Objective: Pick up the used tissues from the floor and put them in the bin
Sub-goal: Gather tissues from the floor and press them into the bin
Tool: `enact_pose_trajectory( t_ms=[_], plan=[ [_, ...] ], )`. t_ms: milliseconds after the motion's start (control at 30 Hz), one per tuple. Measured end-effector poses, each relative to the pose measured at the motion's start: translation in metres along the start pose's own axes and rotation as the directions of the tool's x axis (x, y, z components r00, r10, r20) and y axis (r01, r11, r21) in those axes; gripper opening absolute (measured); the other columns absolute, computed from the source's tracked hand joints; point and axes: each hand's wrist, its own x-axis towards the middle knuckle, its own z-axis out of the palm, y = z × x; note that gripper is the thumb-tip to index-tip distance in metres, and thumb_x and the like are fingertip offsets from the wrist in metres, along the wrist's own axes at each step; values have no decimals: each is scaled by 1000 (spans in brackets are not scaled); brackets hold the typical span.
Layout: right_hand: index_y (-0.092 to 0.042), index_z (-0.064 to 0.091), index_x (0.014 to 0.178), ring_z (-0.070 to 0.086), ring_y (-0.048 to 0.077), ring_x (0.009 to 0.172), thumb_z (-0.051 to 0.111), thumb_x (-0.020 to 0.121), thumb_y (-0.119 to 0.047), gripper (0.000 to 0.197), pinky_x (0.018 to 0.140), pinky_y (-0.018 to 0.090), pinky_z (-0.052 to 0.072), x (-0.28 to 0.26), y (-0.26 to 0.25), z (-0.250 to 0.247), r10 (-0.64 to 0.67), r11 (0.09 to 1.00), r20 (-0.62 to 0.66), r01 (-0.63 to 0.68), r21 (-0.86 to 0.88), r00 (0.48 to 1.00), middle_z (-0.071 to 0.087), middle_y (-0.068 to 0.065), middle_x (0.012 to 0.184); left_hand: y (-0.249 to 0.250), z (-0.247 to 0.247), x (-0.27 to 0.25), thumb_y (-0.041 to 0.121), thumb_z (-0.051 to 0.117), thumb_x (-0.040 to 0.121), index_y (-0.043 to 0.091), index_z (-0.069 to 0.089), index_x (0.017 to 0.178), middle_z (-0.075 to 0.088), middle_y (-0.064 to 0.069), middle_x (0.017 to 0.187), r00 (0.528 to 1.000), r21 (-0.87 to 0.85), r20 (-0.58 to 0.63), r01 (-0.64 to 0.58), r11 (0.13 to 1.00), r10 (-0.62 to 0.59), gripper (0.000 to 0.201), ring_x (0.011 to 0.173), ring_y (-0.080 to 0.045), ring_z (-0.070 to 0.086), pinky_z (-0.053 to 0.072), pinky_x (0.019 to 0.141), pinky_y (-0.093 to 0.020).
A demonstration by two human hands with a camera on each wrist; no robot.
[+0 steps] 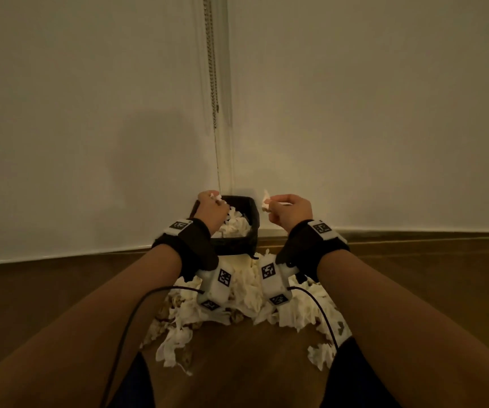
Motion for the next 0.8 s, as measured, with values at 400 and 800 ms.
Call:
enact_pose_trajectory(
  t_ms=[400, 800],
  plan=[
    [-5, 73, 95, 66, 16, 72, 61, 87, -3, 14, 78, 26, 55, 45, 40, 56, -65, 977, -3, 63, -202, 998, 71, 13, 93, -49, -4, 51, 14, 55, 92, 14, 54, 123, 39, -14, 125, 976, 388, -43, -179, 904, 212, 31, 98, -23, 54, 40, 94, -19],
    [-12, 44, 139, 45, 28, 129, 44, 93, 3, 49, 107, 43, 40, 54, 63, 70, -12, 955, 228, 79, -286, 974, 48, 14, 140, -72, -9, 65, 20, 48, 96, 20, 15, 150, 34, -15, 146, 1000, 308, -6, -23, 951, 26, 64, 130, -29, 40, 35, 109, -39]
  ],
)
